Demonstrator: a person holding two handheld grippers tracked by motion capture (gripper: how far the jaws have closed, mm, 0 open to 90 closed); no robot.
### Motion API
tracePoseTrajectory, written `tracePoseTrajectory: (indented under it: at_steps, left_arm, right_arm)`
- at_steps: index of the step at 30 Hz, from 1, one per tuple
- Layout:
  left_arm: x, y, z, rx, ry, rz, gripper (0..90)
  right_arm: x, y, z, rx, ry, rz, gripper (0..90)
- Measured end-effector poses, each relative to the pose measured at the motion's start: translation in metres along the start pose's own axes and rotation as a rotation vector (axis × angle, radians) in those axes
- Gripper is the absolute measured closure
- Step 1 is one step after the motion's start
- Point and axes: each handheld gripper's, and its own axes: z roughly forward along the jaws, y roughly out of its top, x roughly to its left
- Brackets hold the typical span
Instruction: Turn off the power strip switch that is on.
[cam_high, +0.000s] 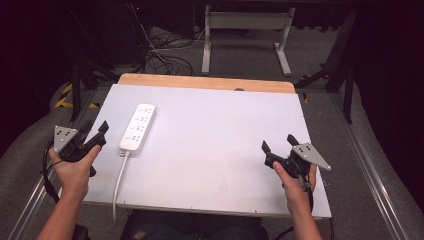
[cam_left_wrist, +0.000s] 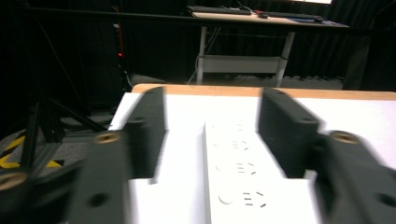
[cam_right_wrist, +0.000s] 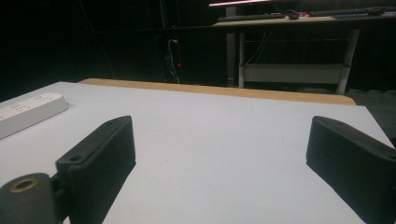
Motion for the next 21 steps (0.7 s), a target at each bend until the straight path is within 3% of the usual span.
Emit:
tracePoseTrajectory:
  at_steps: [3, 13, 15, 16, 21]
  left_arm:
    - [0.0015, 0.0001, 0.0004, 0.007, -0.016, -0.005, 29.6]
    - [0.0026, 0.0002, 0.0006, 0.018, -0.045, -0.008, 23.0]
    - [0.0026, 0.0001, 0.0006, 0.019, -0.044, -0.007, 20.6]
    - [0.0023, 0.0001, 0.0006, 0.022, -0.039, -0.010, 14.8]
    - [0.0012, 0.0003, 0.0001, 0.018, -0.031, -0.023, 10.7]
  right_arm:
    - [0.0000, 0.0000, 0.0000, -0.001, 0.000, 0.001, 8.7]
    - [-0.0002, 0.0001, -0.0002, -0.004, 0.001, -0.002, 8.7]
    - [-0.0004, 0.0001, -0.0005, -0.004, 0.000, -0.002, 8.7]
    - [-0.0006, 0.0001, -0.0007, -0.006, -0.001, -0.001, 8.6]
    - [-0.0002, 0.0003, -0.0016, -0.006, -0.002, 0.002, 8.6]
